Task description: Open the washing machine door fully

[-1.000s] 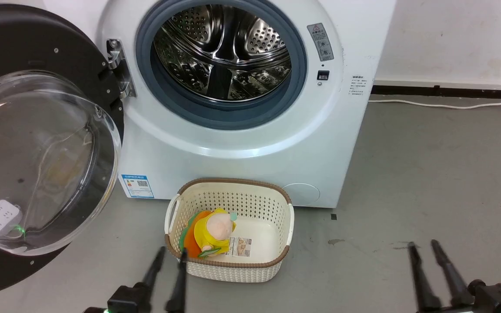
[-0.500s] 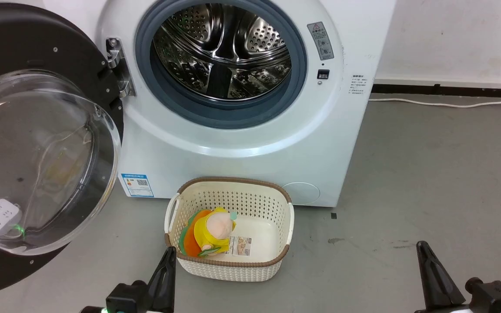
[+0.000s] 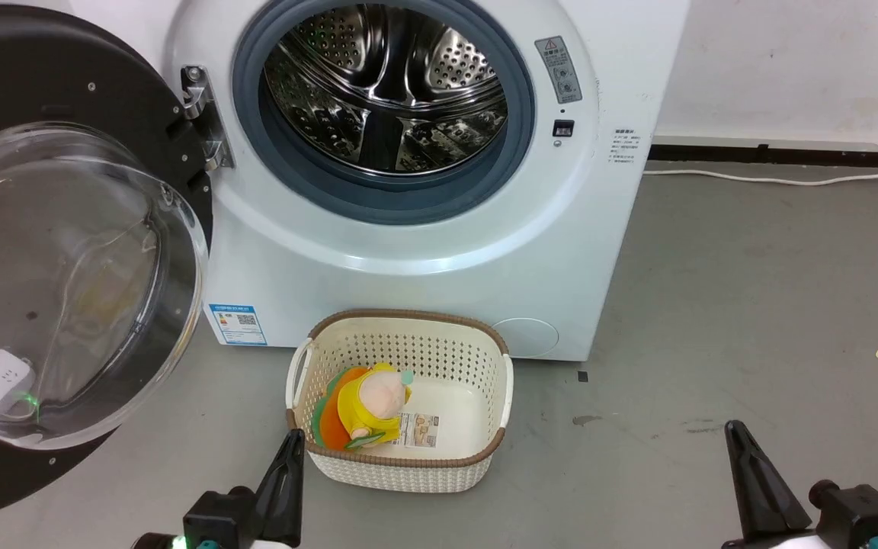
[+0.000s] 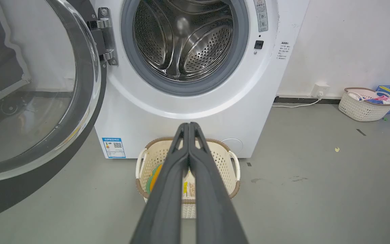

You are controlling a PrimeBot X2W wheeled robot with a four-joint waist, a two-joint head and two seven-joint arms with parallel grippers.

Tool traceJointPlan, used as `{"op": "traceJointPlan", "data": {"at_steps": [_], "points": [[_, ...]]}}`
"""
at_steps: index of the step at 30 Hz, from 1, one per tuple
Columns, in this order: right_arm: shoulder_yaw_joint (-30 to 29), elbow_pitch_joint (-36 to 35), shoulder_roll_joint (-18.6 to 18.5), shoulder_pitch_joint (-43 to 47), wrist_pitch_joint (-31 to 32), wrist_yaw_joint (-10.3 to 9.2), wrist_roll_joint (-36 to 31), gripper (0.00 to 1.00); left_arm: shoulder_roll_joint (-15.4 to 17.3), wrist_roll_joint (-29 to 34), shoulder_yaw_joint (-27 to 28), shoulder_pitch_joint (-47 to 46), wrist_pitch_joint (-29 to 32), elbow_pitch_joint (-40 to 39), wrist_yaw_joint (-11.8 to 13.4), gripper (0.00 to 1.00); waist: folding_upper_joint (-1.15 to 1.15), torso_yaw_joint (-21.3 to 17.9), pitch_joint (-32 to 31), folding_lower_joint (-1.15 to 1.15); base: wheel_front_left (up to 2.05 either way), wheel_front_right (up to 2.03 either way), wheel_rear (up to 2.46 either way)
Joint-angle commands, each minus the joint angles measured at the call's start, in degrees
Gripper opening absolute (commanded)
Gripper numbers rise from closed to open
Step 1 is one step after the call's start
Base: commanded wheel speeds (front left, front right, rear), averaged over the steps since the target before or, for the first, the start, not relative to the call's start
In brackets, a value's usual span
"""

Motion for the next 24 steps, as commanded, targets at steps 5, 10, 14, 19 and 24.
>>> {"op": "traceJointPlan", "data": {"at_steps": [5,10,14,19,24], "points": [[0.2,-0.6,0.1,-1.3,0.9,0.02,-0.8,0.00,0.0,0.6,0.6,-1.1,0.9,-0.7,0.5,0.00,0.00,-0.1,0.1,0.00,0.00,0.00,0.00],[0.2,-0.7,0.1,-1.5,1.5,0.02,-1.1,0.00,0.0,0.9,0.9,-1.2,1.5,-1.0,0.6,0.00,0.00,-0.2,0.1,0.00,0.00,0.00,0.00],[0.3,-0.8,0.1,-1.8,2.0,0.02,-1.3,0.00,0.0,1.1,1.2,-1.4,1.9,-1.2,0.6,0.00,0.00,-0.3,0.2,0.00,0.00,0.00,0.00],[0.3,-0.9,0.1,-2.0,2.5,0.02,-1.6,0.00,0.0,1.5,1.5,-1.5,2.5,-1.6,0.7,0.00,0.00,-0.4,0.3,0.00,0.00,0.00,0.00],[0.4,-1.0,0.1,-2.3,3.1,0.02,-1.9,0.00,0.0,1.8,1.7,-1.7,3.1,-1.9,0.8,0.00,0.00,-0.5,0.4,0.00,0.00,0.00,0.00]]}}
